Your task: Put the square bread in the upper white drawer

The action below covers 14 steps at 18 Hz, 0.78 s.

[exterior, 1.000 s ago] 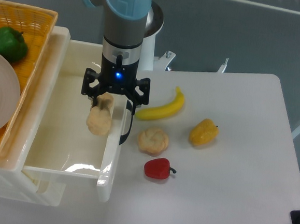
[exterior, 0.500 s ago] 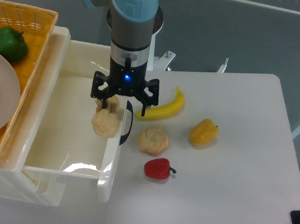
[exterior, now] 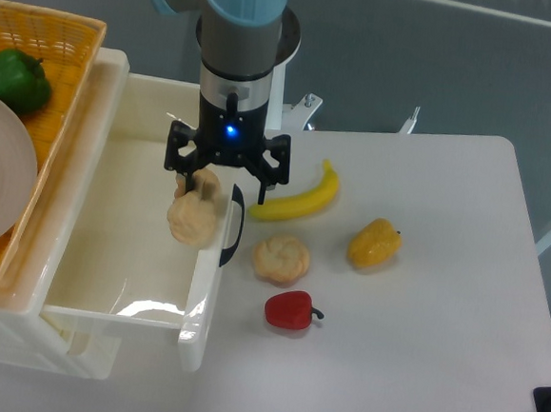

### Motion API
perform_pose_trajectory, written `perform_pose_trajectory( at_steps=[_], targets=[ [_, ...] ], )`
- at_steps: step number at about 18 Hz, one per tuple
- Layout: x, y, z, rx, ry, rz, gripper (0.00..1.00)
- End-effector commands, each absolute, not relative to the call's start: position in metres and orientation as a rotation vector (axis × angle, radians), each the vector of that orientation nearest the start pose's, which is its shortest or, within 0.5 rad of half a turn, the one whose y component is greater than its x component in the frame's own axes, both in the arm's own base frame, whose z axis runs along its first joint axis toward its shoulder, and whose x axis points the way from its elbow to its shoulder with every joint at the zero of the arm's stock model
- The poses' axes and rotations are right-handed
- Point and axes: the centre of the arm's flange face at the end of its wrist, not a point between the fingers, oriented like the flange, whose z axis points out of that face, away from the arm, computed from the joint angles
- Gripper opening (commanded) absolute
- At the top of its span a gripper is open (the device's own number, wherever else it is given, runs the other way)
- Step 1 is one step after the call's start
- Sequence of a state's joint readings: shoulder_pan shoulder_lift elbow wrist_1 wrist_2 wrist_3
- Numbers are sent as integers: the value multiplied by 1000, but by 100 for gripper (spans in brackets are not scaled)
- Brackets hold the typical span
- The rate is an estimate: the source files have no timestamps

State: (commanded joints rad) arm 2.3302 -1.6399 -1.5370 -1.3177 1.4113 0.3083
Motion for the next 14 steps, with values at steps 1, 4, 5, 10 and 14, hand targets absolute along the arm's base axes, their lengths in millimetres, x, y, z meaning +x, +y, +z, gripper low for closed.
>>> perform_pose_trajectory(
  at_steps=[1, 4, 5, 10, 14],
  targets=[
    [-261, 494, 501, -2803, -612, -35, 100],
    [-260, 493, 493, -2820, -618, -45, 100],
    [-258, 491, 490, -2821, -619, -51, 100],
    [-249, 501, 508, -2804, -596, -35, 100],
    [-239, 501, 513, -2734, -586, -22, 100]
  ],
)
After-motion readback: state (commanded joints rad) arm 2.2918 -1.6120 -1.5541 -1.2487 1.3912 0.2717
